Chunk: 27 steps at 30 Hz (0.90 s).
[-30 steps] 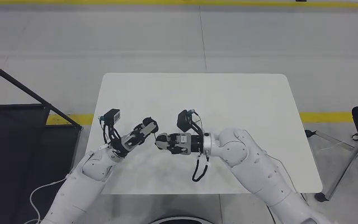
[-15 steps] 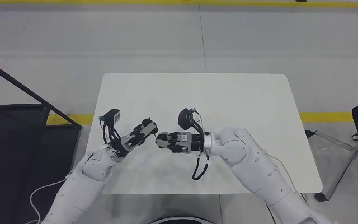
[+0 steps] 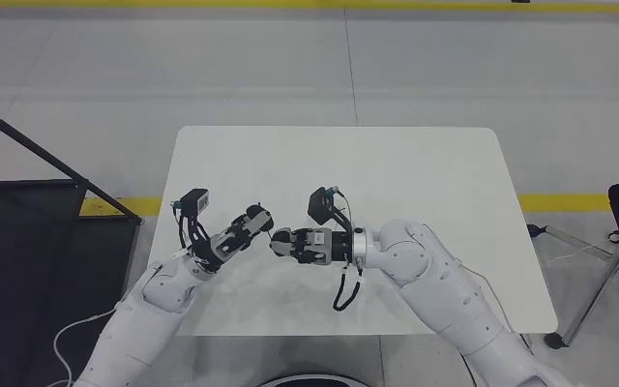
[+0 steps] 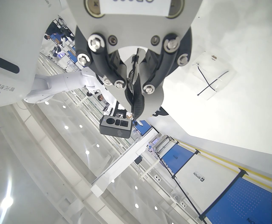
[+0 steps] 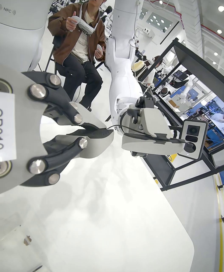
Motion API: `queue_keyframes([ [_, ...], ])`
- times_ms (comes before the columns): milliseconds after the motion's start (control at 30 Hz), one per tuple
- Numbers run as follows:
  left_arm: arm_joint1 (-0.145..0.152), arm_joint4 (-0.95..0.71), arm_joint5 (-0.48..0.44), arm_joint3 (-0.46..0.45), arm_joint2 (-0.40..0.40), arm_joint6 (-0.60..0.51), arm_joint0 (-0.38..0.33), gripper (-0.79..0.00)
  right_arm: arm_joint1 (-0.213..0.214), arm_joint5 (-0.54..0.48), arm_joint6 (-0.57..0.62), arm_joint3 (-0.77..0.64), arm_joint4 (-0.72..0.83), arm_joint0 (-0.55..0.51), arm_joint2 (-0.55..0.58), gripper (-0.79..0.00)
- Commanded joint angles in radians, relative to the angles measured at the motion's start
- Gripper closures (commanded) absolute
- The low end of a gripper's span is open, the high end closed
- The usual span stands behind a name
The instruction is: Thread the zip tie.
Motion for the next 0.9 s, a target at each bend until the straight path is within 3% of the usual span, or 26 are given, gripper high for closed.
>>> queue_keyframes([
  [0,-0.001,0.001,0.000,0.001,0.000,-0.003,-0.001,0.000,-0.001,0.000,0.003,0.001,0.002,0.000,-0.001,0.000],
  [33,-0.002,0.001,0.000,0.003,-0.001,-0.004,-0.001,0.000,-0.001,-0.001,0.006,0.002,0.006,0.000,-0.001,-0.055],
  [67,-0.003,0.001,0.000,0.004,-0.001,-0.004,-0.002,0.000,-0.001,0.000,0.008,0.004,0.008,0.001,-0.001,-0.240],
  [100,-0.003,0.001,0.000,0.005,-0.001,-0.005,-0.002,0.000,-0.001,0.001,0.010,0.004,0.010,0.002,-0.001,-0.523],
  [133,-0.004,0.002,0.000,0.005,-0.002,-0.005,-0.003,0.000,-0.002,0.002,0.012,0.005,0.013,0.002,-0.001,-0.683],
  [167,-0.005,0.003,0.000,0.006,-0.003,-0.006,-0.003,0.000,-0.002,0.001,0.014,0.005,0.014,0.003,0.000,-0.779],
  [367,-0.009,0.079,0.000,-0.002,-0.031,0.025,-0.005,0.000,0.013,-0.037,-0.012,0.001,0.028,-0.027,0.058,-0.785],
  [567,-0.014,0.236,0.000,-0.039,-0.060,0.091,0.010,0.000,0.063,-0.114,-0.035,-0.049,0.064,-0.131,0.227,-0.785],
  [733,-0.019,0.430,0.000,-0.048,-0.075,0.210,0.024,0.000,0.097,-0.069,0.059,-0.110,0.107,-0.202,0.322,-0.785],
  [867,-0.019,0.430,0.000,-0.048,-0.075,0.210,0.024,0.000,0.097,-0.069,0.059,-0.110,0.107,-0.202,0.322,-0.785],
])
